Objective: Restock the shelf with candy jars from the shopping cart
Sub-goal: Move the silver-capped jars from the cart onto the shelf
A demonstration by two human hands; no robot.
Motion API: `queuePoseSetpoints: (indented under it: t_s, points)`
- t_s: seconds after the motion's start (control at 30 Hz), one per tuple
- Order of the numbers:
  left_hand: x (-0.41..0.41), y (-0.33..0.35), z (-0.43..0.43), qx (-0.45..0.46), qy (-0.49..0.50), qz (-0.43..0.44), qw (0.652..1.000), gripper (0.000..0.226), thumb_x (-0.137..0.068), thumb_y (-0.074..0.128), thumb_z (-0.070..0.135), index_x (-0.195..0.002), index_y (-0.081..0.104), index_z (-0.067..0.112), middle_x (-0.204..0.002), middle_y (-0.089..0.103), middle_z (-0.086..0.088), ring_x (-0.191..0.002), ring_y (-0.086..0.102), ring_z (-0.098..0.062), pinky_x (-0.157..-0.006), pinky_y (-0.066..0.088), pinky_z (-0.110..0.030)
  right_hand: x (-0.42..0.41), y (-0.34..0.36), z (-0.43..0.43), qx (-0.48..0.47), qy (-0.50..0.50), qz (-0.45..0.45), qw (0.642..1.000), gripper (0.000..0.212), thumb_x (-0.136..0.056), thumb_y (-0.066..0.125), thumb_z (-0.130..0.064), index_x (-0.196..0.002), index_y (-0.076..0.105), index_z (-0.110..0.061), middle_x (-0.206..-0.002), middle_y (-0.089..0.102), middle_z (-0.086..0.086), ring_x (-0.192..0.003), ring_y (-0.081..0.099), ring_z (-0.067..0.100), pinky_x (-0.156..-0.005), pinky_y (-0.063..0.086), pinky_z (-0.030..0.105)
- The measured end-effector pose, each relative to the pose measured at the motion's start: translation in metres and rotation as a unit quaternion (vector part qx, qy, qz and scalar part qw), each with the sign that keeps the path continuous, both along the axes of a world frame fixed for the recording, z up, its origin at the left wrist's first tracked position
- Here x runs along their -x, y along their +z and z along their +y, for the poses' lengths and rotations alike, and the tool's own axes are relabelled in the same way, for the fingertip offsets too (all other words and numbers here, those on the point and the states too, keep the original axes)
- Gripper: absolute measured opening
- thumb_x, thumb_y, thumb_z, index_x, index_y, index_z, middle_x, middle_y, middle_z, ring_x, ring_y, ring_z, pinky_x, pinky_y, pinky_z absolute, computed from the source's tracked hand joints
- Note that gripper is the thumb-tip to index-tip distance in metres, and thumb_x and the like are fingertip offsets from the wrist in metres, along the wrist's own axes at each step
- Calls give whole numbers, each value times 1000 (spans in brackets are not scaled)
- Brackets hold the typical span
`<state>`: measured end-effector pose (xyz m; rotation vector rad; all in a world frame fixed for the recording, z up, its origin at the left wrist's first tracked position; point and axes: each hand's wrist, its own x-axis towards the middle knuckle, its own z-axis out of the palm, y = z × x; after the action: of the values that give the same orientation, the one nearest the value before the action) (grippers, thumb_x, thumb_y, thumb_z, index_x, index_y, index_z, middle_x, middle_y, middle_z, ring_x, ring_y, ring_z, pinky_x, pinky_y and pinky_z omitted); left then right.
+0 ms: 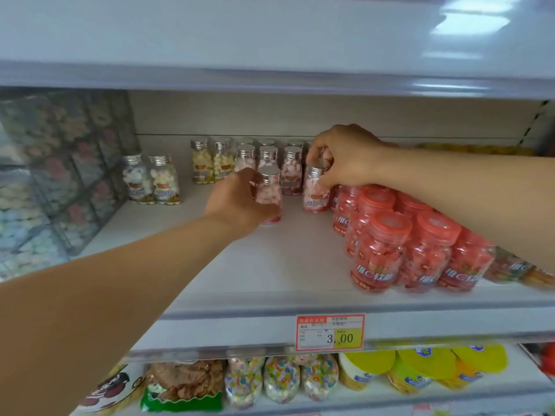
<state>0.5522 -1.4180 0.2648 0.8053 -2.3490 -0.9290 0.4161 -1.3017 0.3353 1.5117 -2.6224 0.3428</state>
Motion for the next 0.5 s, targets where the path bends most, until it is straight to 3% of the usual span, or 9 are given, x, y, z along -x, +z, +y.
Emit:
queuePoseSetpoints:
  t_s: [0.13,0.37,0.5]
  points:
    - [6,-2,-1,25,26,-33,999,40,-67,85,26,-93,60,10,-93,68,-9,-87,63,-25,-77,50,-38,7,-3,1,0,-27,27,999,38,-66,87,-28,-94,62,-26,-92,59,-10,-104,57,19,-95,36,34]
    - [26,-1,4,24,61,10,998,50,-66,87,22,-108,60,15,-99,67,-1,-93,63,-21,-69,41,-25,16,-6,-1,35,-46,37,998,41,-68,84,-27,-104,65,-29,-105,66,-8,-107,57,17,-97,33,35]
    - [37,-1,5,40,63,17,997,48,-68,86,22,-109,62,13,-99,65,-2,-93,60,-20,-72,42,-25,18,-6,1,47,-44,44,997,34,-67,84,-28,-95,66,-30,-98,66,-10,-103,58,15,-93,27,34]
